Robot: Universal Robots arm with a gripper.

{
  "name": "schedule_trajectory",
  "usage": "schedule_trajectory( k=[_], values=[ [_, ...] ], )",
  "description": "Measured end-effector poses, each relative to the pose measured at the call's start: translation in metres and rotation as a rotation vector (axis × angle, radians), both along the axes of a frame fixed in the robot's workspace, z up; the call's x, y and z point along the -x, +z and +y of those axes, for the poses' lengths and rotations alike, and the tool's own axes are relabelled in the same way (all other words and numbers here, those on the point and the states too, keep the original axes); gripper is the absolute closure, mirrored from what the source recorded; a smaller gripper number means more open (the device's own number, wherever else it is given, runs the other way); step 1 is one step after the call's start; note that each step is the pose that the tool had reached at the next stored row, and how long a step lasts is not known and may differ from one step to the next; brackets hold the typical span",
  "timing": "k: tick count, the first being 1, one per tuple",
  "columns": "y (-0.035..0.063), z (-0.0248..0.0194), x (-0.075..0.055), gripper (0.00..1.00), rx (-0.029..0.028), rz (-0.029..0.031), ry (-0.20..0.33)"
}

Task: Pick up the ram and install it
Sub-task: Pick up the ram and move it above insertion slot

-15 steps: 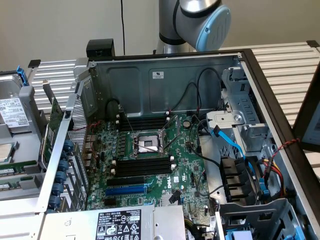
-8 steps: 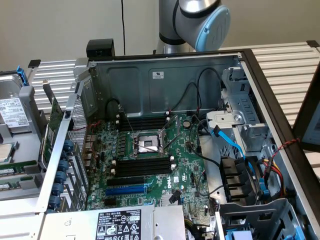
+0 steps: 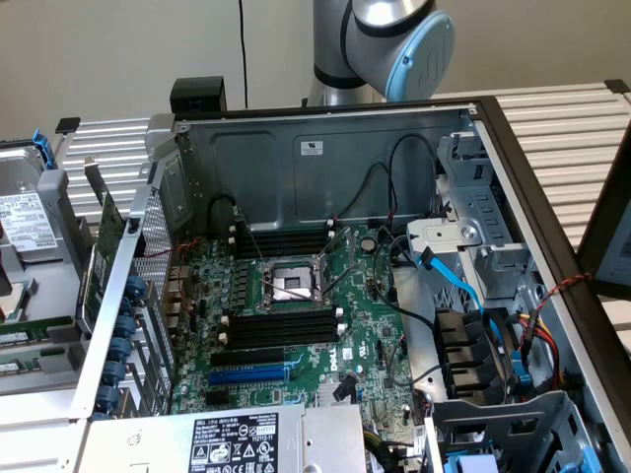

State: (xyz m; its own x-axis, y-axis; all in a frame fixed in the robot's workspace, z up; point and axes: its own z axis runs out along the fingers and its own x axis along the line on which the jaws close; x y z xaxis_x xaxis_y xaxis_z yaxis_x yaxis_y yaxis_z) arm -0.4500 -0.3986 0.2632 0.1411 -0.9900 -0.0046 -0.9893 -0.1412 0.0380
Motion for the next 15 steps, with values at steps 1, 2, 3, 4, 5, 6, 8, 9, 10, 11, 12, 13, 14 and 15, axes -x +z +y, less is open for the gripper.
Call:
schedule_trajectory(
  k=[1,2,3,4,5,6,8,9,10,11,12,13,14,15],
  values=[
    [-0.0018,0.0000,0.000,0.59,0.0001,-0.0001,-0.004],
    [-0.0038,0.0000,0.000,0.59,0.0000,-0.0002,-0.008],
    [-0.0055,0.0000,0.000,0.59,0.0001,-0.0002,-0.011],
    [-0.0073,0.0000,0.000,0.59,0.0001,-0.0002,-0.013],
    [-0.0090,0.0000,0.000,0.59,0.0007,-0.0002,-0.015],
    [-0.0100,-0.0002,0.000,0.59,0.0024,-0.0009,-0.018],
    [-0.0116,-0.0008,0.000,0.59,0.0053,-0.0050,-0.024],
    [-0.0125,-0.0011,0.000,0.59,0.0060,-0.0069,-0.027],
    [-0.0139,-0.0014,0.000,0.59,0.0063,-0.0085,-0.031],
    [-0.0157,-0.0015,0.000,0.59,0.0063,-0.0086,-0.034],
    [-0.0175,-0.0016,0.000,0.59,0.0064,-0.0087,-0.036],
    [-0.0194,-0.0018,0.000,0.59,0.0063,-0.0088,-0.038],
    [-0.0212,-0.0022,0.000,0.59,0.0063,-0.0088,-0.040],
    [-0.0228,-0.0032,0.000,0.59,0.0064,-0.0095,-0.042]
  ],
)
